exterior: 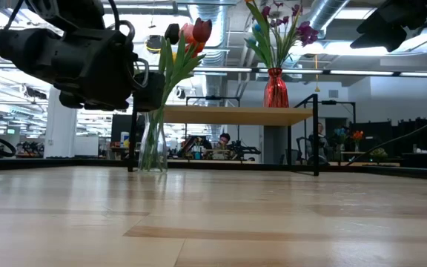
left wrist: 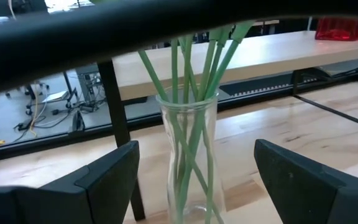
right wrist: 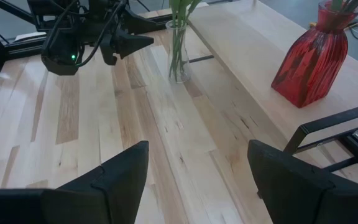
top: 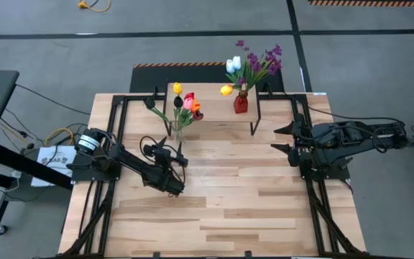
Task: Pick and place flowers into a vace then onto a shelf
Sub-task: Put the transparent vase on the shelf
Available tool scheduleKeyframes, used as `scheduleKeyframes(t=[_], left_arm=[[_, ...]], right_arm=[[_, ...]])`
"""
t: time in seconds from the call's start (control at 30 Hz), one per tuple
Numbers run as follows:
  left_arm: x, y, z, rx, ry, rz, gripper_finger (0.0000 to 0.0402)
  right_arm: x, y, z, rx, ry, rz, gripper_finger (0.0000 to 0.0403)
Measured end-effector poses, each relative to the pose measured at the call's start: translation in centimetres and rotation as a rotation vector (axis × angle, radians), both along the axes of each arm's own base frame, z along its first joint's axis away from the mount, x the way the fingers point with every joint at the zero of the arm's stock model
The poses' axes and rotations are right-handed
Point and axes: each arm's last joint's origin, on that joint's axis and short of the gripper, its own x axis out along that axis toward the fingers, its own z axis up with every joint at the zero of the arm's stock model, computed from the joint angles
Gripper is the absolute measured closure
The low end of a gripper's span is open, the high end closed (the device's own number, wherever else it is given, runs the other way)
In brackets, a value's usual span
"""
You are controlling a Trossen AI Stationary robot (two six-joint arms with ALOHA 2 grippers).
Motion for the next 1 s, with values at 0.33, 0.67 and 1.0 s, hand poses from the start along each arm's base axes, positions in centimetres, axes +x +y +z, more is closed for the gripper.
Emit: scheduleKeyframes(t=[0.33,0.67,1.0], left_arm=[[0.3,-0.5,-1.0,0.005,-0.025,-0.016,0.0091],[-1.2,-0.4,-2.8,0.002,-0.119,-0.034,0.0091],[-1.1,0.1,-2.6,0.037,-0.122,-0.022,0.0091]], right_arm=[[0.0,0.0,0.0,0.000,0.000,0.000,0.0135],[0.1,0.0,0.2,0.006,-0.025,-0.001,0.0135],[0.1,0.0,0.3,0.007,-0.031,-0.002,0.0135]])
